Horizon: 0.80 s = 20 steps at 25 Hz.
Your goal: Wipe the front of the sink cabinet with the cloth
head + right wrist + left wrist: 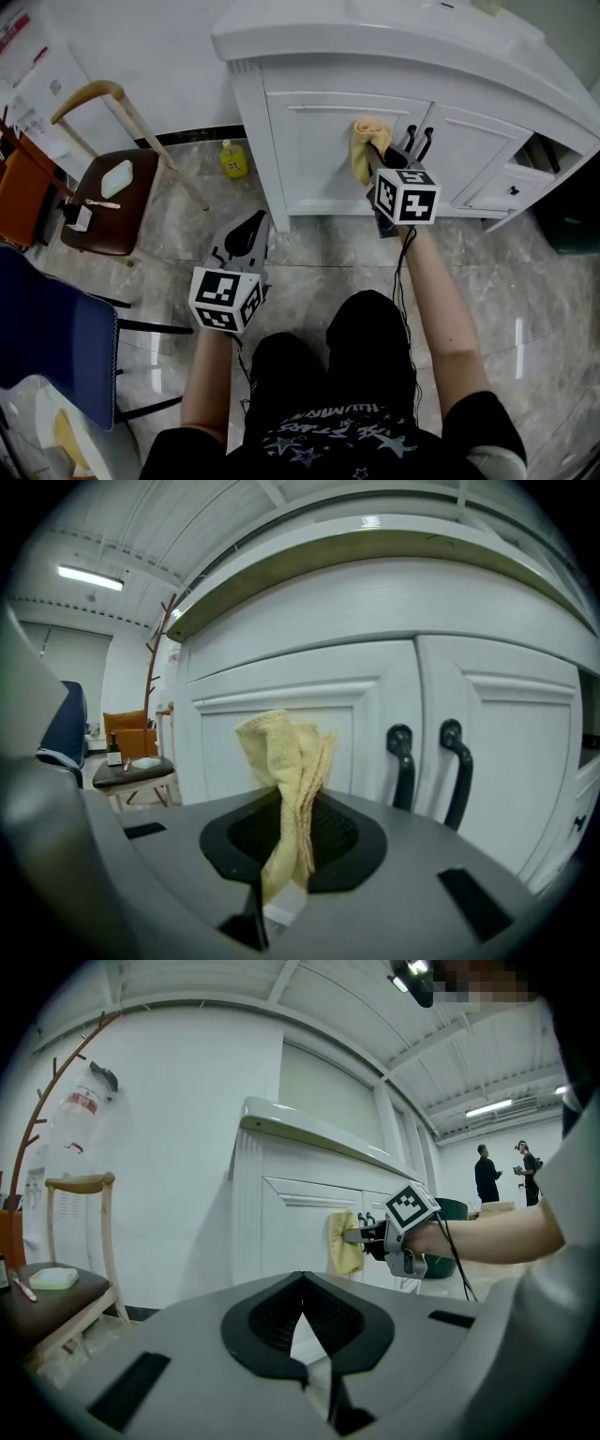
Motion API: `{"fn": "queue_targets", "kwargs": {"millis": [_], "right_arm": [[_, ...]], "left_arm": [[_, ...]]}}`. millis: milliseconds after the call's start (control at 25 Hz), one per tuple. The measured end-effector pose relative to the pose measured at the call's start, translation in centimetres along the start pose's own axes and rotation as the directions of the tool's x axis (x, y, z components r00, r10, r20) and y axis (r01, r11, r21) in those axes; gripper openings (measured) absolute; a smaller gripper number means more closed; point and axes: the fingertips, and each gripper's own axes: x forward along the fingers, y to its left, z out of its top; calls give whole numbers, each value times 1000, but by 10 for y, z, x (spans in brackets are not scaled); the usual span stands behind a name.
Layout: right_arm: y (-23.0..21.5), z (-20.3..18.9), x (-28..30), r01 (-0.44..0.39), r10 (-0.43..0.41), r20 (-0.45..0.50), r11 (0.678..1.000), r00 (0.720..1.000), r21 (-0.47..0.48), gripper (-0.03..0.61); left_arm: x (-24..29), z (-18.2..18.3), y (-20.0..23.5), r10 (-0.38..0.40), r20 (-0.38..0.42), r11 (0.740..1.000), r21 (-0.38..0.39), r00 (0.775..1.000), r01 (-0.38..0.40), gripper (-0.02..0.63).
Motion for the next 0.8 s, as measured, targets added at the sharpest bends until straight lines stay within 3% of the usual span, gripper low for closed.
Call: {"fn": "queue_targets", "kwargs": {"millis": [280,800], "right_arm": [[-33,-10,-14,80,-80,-10,996,997,42,63],[-33,-18,-27,91,-91,-13,994,996,66,63]], "left_arm": [[1,-4,-8,-17,2,1000,-3,1000,17,16],[0,-7,-7,-16,13,1000,-20,1000,16,17]]}}
